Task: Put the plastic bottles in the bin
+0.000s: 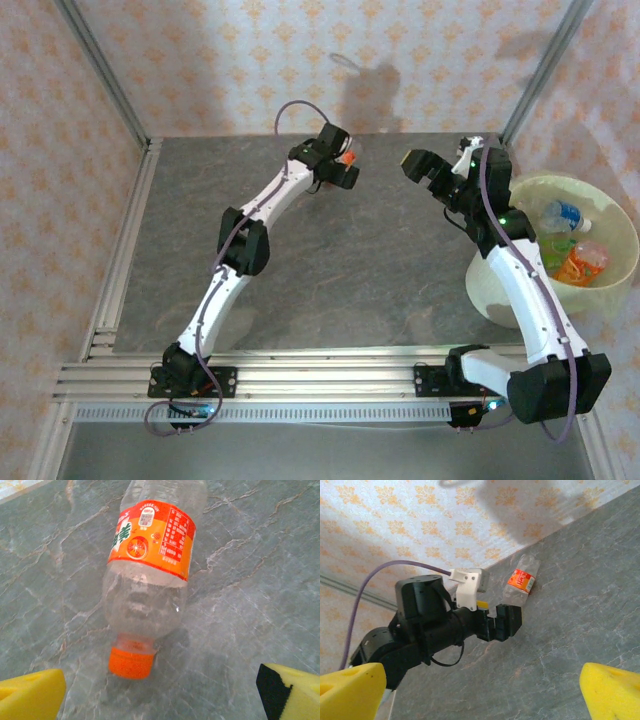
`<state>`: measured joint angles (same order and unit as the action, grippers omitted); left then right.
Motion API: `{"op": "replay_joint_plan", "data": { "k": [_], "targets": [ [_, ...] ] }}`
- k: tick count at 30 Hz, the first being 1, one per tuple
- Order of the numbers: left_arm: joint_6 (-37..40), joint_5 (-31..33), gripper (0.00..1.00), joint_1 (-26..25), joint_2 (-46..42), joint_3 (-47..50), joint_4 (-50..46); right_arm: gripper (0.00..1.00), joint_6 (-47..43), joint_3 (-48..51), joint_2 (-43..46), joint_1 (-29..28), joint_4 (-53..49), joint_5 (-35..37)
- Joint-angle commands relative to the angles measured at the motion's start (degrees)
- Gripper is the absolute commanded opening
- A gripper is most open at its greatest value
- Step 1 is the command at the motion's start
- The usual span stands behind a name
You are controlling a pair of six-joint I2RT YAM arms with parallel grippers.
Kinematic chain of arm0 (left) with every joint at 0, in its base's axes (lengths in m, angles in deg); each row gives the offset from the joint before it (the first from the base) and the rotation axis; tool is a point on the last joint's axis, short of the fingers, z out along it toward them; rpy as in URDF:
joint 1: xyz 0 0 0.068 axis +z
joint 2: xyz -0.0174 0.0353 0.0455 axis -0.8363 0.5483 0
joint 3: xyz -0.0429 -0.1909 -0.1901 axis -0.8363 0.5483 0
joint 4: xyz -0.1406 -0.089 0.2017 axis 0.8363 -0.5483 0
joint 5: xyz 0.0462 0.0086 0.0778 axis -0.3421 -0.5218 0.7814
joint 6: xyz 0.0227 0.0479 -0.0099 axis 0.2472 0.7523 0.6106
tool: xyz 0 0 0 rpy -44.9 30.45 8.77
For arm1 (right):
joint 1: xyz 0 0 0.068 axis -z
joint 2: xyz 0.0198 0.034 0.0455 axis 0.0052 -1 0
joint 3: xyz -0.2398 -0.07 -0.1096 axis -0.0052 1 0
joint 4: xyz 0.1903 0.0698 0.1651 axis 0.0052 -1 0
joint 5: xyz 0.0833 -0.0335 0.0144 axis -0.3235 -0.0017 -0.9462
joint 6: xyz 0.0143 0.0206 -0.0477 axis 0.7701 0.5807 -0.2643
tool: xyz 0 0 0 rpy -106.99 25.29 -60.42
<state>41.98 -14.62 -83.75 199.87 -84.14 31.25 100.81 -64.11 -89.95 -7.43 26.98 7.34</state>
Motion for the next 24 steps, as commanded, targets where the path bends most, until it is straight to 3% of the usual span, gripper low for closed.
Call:
{"op": "replay_joint_plan", "data": {
  "k": [1,3,4,9,12,21,24],
  "targets": [
    [3.3,8.3,0.98,-0.4,2.5,-3.7,0.0,0.99,-0.7,-1.0,-0.2,-0.2,-0.1,1.3],
    [2.8,15.0,0.98,-1.0,4.0,-4.1,3.4,0.99,-1.7,-1.6,-0.3,-0.2,-1.3,2.1],
    [2.5,15.0,0.98,-1.0,5.0,-5.1,3.6,0.99,-1.8,-1.7,-0.4,-0.2,-1.3,2.3],
    [1.7,7.1,0.92,-0.9,8.3,-9.0,1.6,0.99,-2.9,-1.6,-0.2,-0.3,-1.8,3.0],
    [1.4,4.3,0.80,-1.0,9.1,-9.0,0.8,0.99,-3.8,-1.9,-0.2,-0.3,-2.7,3.7],
    [-2.9,3.4,0.39,-0.2,9.2,-9.4,1.5,0.99,-4.6,-1.3,1.0,-0.3,-3.9,5.9],
    [-4.2,3.5,0.31,-0.2,8.1,-7.7,0.9,0.99,-4.6,-1.3,1.6,-0.2,-4.5,6.7]
  ]
}}
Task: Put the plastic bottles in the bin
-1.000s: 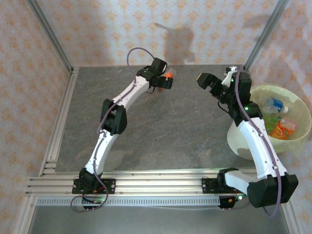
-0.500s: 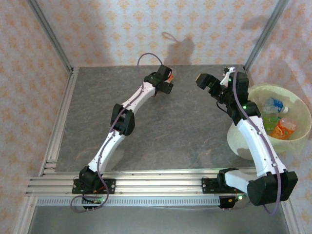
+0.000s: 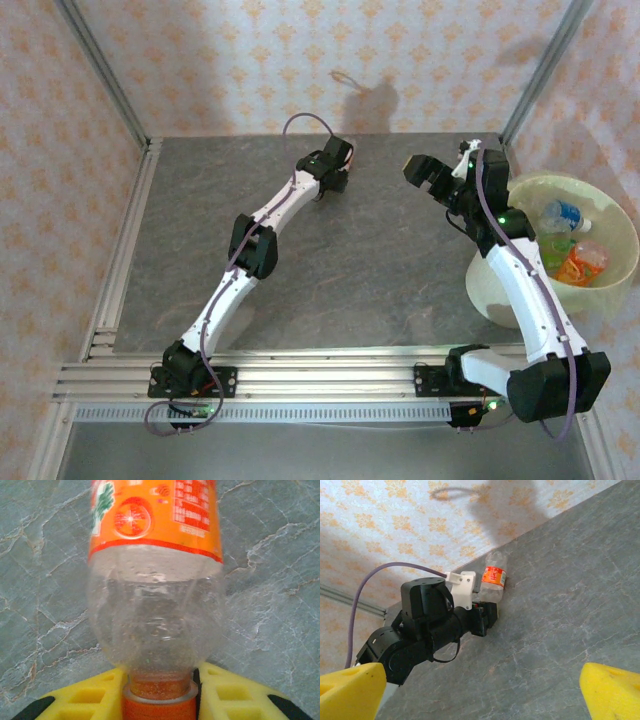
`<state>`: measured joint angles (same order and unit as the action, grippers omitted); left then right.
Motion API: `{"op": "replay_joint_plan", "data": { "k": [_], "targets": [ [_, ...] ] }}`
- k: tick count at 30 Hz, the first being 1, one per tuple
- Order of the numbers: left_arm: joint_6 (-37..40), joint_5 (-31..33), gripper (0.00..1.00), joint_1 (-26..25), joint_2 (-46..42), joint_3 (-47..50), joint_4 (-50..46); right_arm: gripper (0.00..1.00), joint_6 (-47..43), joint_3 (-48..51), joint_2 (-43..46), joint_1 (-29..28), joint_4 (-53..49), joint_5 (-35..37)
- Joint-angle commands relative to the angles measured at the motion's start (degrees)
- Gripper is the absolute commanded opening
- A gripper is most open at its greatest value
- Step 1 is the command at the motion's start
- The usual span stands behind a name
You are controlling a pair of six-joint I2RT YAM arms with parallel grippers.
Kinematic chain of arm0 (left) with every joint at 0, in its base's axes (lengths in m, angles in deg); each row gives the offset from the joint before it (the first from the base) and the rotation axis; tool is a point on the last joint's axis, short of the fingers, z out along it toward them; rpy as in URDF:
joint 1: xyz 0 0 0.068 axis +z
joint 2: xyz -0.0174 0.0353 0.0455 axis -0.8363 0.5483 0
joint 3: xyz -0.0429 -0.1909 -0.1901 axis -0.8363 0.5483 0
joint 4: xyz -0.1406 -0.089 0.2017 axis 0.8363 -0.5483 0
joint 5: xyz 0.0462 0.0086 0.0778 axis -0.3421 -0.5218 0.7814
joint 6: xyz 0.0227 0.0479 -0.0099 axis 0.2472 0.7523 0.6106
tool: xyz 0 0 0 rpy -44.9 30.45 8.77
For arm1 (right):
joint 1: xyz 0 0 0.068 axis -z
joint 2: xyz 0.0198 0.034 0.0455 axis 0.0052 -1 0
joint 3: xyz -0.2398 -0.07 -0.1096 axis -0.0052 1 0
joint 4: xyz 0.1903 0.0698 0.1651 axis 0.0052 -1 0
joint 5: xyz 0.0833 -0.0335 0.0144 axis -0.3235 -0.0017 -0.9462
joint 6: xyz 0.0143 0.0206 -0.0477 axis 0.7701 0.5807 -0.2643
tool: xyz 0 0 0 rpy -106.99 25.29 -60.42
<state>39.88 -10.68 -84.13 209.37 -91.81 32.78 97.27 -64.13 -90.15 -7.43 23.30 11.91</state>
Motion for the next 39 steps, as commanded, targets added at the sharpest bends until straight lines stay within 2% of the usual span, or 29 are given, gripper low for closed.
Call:
{"op": "replay_joint_plan", "data": {
  "k": [1,4,7,10,14,17,19,22,24,27,35,39],
  "targets": [
    [-2.2,-0.3,0.28,0.1,-2.1,0.8,-0.9,0.99,-1.0,-1.3,2.0,-0.3,-1.1,2.4],
    [-3.1,-0.1,0.22,0.2,-5.3,4.5,-1.7,0.99,-1.0,-1.0,2.9,-0.3,-1.6,3.8],
    [-4.9,-3.6,0.15,0.2,-11.5,12.3,-0.5,0.99,-0.4,0.0,3.5,-0.3,-1.7,4.6],
    [-6.8,-9.5,0.12,-0.3,-21.7,27.9,7.1,0.99,2.1,0.8,3.4,-0.2,-2.0,3.6],
    [-10.4,-12.7,0.12,-2.0,-37.0,48.9,18.2,0.99,5.8,1.7,3.6,-0.2,-3.2,1.4],
    [-13.3,-17.6,0.12,-3.5,-46.0,60.3,24.4,0.99,6.9,3.2,3.9,-0.3,-2.0,-2.0],
    [-13.8,-22.1,0.12,-4.7,-50.3,64.6,26.3,0.99,7.7,3.9,3.7,-0.3,-0.2,-6.2],
    [-13.8,-24.4,0.11,-7.3,-56.6,68.3,26.6,0.99,11.6,4.2,2.3,-0.3,1.6,-10.1],
    [-13.4,-23.8,0.11,-9.6,-59.9,70.5,27.5,0.99,14.6,4.8,1.7,-0.2,3.8,-11.1],
    [-12.9,-22.8,0.11,-12.3,-62.6,71.4,28.1,0.99,18.3,6.2,0.3,-0.3,11.0,-16.5],
    [-9.8,-20.7,0.12,-17.9,-61.9,67.4,27.0,1.00,18.2,5.1,-0.9,-0.4,10.5,-13.5],
    [-8.7,-20.6,0.11,-19.2,-61.1,66.2,26.7,0.91,18.6,4.4,-0.8,-0.4,7.2,-10.3]
  ]
}}
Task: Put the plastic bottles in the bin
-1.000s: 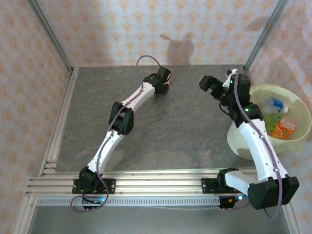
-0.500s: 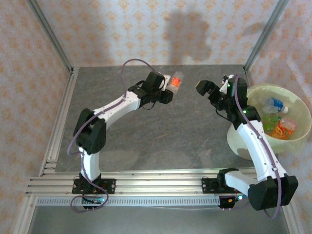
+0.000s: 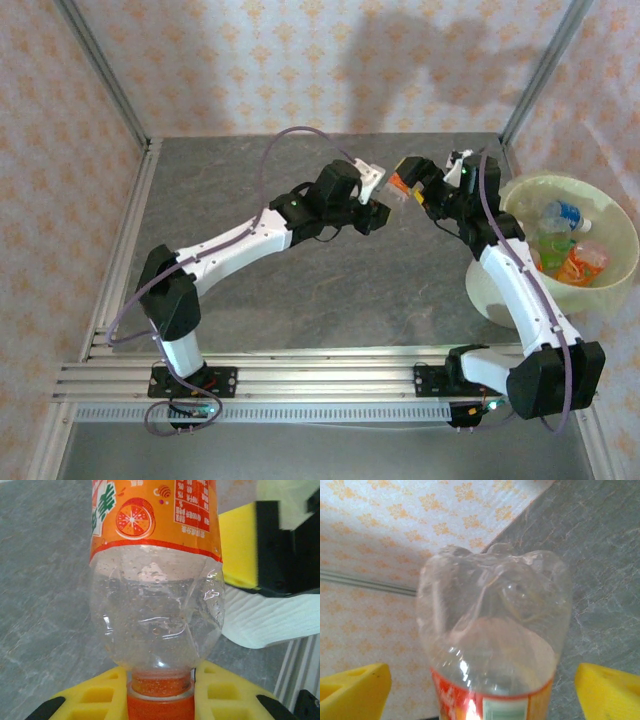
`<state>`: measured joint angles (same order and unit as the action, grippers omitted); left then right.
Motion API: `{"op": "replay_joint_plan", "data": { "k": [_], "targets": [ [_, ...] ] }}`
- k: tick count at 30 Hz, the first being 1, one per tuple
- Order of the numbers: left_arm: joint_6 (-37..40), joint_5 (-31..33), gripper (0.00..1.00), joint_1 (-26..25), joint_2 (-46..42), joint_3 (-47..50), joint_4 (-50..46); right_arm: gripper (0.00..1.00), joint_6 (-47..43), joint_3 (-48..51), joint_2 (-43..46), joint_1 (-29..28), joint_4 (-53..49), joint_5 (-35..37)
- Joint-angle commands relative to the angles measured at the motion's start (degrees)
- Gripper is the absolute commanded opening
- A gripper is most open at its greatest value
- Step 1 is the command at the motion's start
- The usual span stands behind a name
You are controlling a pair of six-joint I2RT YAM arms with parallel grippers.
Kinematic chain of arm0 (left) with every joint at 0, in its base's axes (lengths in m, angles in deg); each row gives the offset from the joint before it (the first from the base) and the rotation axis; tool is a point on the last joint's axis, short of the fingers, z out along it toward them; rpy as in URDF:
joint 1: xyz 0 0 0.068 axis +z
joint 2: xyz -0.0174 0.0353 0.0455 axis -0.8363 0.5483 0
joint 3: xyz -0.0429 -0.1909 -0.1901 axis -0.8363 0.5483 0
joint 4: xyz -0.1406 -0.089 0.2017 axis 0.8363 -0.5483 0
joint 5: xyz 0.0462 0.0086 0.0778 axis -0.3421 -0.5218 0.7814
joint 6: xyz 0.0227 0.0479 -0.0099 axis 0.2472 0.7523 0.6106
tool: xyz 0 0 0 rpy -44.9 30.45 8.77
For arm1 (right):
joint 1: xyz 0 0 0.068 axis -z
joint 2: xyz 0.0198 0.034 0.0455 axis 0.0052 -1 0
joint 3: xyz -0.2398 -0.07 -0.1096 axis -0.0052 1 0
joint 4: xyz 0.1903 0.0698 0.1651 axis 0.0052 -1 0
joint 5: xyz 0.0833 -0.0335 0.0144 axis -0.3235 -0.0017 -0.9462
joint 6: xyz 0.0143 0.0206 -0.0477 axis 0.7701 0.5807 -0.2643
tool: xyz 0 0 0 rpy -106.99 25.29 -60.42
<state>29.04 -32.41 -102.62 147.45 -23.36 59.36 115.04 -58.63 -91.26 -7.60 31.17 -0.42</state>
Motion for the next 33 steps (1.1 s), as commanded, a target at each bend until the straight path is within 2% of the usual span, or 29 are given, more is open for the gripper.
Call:
{"op": "replay_joint_plan", "data": {
  "k": [1,5,8,12,14,15,16,17,19,22,24,27,29,31,33],
  "targets": [
    [2.1,0.9,0.11,-0.7,0.8,-2.4,0.5,0.90,0.4,-1.4,0.2,-0.3,-2.2,3.1],
    [1.9,-1.1,0.12,-1.0,0.8,-2.0,2.3,0.85,-0.3,-1.5,0.4,-0.3,-5.2,5.6],
    [4.4,0.8,0.12,-1.5,0.8,-3.0,-0.3,0.67,0.0,-1.1,1.5,-0.3,-3.0,4.8],
    [5.4,0.7,0.14,-1.5,-0.6,-3.3,-1.2,0.51,-1.9,-2.3,3.3,-0.3,-3.8,6.3],
    [5.2,-0.3,0.21,-1.5,-0.8,-3.8,-1.4,0.45,-3.5,-3.3,4.3,-0.3,-5.4,7.9],
    [4.8,-0.7,0.27,-1.6,-1.0,-4.2,-1.4,0.44,-4.2,-3.8,4.8,-0.3,-6.1,8.6],
    [4.2,-1.2,0.38,-1.6,-1.3,-4.5,-1.2,0.43,-5.3,-4.5,5.4,-0.3,-7.4,10.2],
    [3.3,-0.8,0.50,-1.5,-1.9,-4.4,-0.6,0.42,-7.1,-5.7,6.1,-0.2,-9.5,12.2],
    [1.6,1.2,0.66,-1.6,-4.3,-3.0,2.1,0.40,-10.9,-8.7,7.7,-0.1,-13.5,17.6],
    [0.1,5.0,0.86,-1.4,-9.1,1.0,8.2,0.39,-17.2,-14.7,10.1,0.9,-18.2,25.4],
    [-0.2,7.6,0.95,-1.4,-12.0,3.4,11.2,0.39,-22.7,-20.1,10.2,1.7,-22.6,31.5],
    [-0.3,12.3,1.00,-1.0,-14.7,5.4,11.3,0.39,-33.0,-26.6,9.7,3.1,-27.7,48.9],
    [-0.8,14.6,1.00,-0.7,-15.6,6.1,9.8,0.38,-39.7,-26.6,10.3,4.9,-25.9,59.8],
    [-1.4,16.0,1.00,-0.4,-16.0,6.4,7.9,0.37,-45.1,-26.8,10.3,9.1,-24.8,65.4],
    [-1.7,16.8,1.00,-0.3,-16.1,6.0,5.9,0.37,-47.9,-27.9,9.4,14.9,-26.4,66.2]
  ]
}}
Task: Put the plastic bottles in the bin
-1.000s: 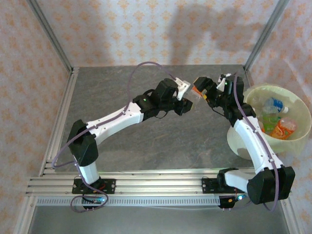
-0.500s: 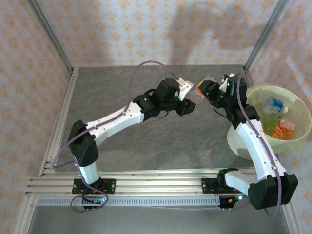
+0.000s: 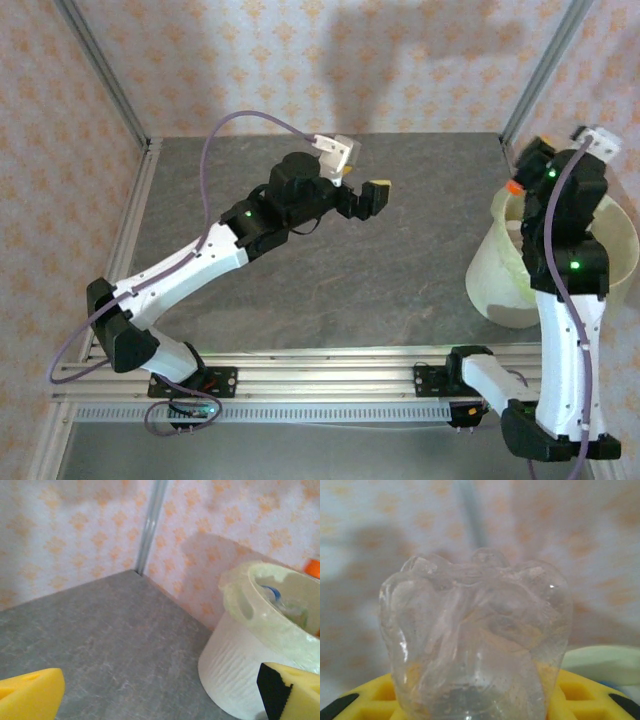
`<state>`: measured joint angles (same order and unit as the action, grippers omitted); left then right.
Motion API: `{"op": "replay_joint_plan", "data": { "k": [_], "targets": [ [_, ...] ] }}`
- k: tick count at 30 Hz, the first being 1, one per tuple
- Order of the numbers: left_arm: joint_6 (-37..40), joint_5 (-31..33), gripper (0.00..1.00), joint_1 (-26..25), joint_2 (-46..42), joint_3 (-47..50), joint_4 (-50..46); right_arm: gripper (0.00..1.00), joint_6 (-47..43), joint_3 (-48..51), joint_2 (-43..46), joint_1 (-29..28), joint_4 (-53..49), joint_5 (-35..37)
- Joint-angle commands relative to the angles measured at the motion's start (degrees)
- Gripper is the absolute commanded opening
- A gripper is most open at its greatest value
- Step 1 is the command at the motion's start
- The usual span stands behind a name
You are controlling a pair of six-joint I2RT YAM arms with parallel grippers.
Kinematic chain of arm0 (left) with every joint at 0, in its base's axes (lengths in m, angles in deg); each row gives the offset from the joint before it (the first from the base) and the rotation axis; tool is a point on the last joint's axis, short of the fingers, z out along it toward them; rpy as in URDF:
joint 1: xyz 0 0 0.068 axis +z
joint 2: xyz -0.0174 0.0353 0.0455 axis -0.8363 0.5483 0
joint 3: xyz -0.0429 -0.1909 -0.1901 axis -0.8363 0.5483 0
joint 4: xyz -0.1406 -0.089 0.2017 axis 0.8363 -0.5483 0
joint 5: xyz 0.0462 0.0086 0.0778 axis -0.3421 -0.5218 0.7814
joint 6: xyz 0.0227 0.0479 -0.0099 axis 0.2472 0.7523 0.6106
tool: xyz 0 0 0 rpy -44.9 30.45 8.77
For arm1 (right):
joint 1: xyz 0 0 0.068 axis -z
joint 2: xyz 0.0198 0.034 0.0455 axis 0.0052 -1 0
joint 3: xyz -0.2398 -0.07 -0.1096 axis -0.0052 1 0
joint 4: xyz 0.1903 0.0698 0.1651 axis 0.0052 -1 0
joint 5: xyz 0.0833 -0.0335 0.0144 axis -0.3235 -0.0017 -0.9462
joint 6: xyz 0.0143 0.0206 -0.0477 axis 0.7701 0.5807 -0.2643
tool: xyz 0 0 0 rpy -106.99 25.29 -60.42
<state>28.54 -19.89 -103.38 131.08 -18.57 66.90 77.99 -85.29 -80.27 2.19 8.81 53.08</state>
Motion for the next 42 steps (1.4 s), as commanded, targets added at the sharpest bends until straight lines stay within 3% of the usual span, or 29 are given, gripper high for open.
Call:
{"op": "replay_joint_plan", "data": {
  "k": [1,4,11,16,23,30,38,42],
  "targets": [
    [-1.3,4.6,1.00,0.5,0.5,0.8,-2.7,0.37,-11.5,-2.4,-2.5,8.7,-6.2,12.0],
    [-0.7,4.0,1.00,0.6,2.0,-1.5,-6.5,0.36,-13.5,-5.1,-5.4,17.5,-11.9,9.9],
    [-1.6,1.9,1.00,0.7,6.8,-9.4,-14.9,0.37,-29.6,4.9,-3.9,22.5,-3.5,11.2],
    [-4.2,1.8,1.00,0.7,7.9,-8.5,-14.3,0.40,-29.1,5.6,-4.8,29.8,-1.7,6.7],
    [-6.3,1.5,1.00,0.7,9.4,-7.9,-14.6,0.48,-28.7,4.2,-9.8,30.7,-4.8,3.9],
    [-6.4,1.9,1.00,0.7,9.9,-7.8,-15.2,0.52,-32.5,7.0,-11.5,30.8,0.4,5.4],
    [-7.2,2.0,1.00,0.7,10.7,-7.4,-14.5,0.53,-38.7,13.3,-7.4,30.7,11.8,-6.1],
    [-7.3,1.8,1.00,0.7,11.4,-7.9,-14.8,0.63,-40.9,16.8,-6.7,30.7,13.4,-9.8]
  ]
}}
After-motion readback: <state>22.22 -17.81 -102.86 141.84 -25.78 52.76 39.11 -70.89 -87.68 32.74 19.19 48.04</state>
